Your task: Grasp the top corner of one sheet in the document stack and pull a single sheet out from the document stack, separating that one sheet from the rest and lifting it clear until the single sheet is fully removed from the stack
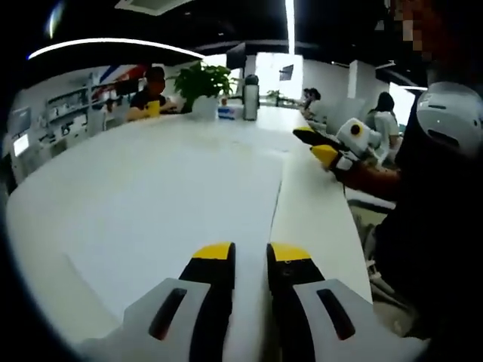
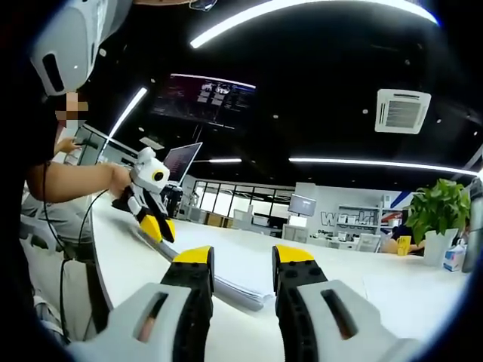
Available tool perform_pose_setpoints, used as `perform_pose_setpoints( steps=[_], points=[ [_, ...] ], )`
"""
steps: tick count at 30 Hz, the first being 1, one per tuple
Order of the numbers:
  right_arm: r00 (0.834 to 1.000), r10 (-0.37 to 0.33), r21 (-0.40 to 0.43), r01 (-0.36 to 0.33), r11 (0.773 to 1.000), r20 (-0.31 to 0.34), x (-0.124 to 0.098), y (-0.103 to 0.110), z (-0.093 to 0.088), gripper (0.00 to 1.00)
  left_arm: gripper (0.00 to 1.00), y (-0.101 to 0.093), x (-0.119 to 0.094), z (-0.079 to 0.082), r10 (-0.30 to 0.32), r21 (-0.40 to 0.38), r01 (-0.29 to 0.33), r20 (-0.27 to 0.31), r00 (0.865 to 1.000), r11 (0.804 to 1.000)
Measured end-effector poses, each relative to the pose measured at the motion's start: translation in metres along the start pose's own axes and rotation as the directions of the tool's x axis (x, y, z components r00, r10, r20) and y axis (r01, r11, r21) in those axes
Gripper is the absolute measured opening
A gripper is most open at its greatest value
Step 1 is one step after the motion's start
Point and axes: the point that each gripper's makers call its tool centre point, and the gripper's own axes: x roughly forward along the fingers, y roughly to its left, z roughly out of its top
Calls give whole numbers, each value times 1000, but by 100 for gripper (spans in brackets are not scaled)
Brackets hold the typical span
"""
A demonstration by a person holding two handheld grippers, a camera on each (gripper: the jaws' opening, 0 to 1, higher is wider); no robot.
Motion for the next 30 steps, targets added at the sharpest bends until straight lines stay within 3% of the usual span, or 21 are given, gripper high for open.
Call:
perform_pose_setpoints(
  steps=[15, 22, 30],
  points=[
    [1000, 1, -9, -1, 1000, -2, 0, 1, -1, 31, 18, 2, -1, 1, -62, -119, 73, 97, 993, 990],
    [1000, 0, -13, 0, 1000, -5, 0, 1, -2, 31, 17, 3, -2, 3, -81, -150, 103, 144, 986, 983],
    [1000, 2, -20, -2, 1000, -16, 1, 1, -4, 31, 17, 2, -2, 3, -83, -134, 104, 149, 985, 986]
  ],
)
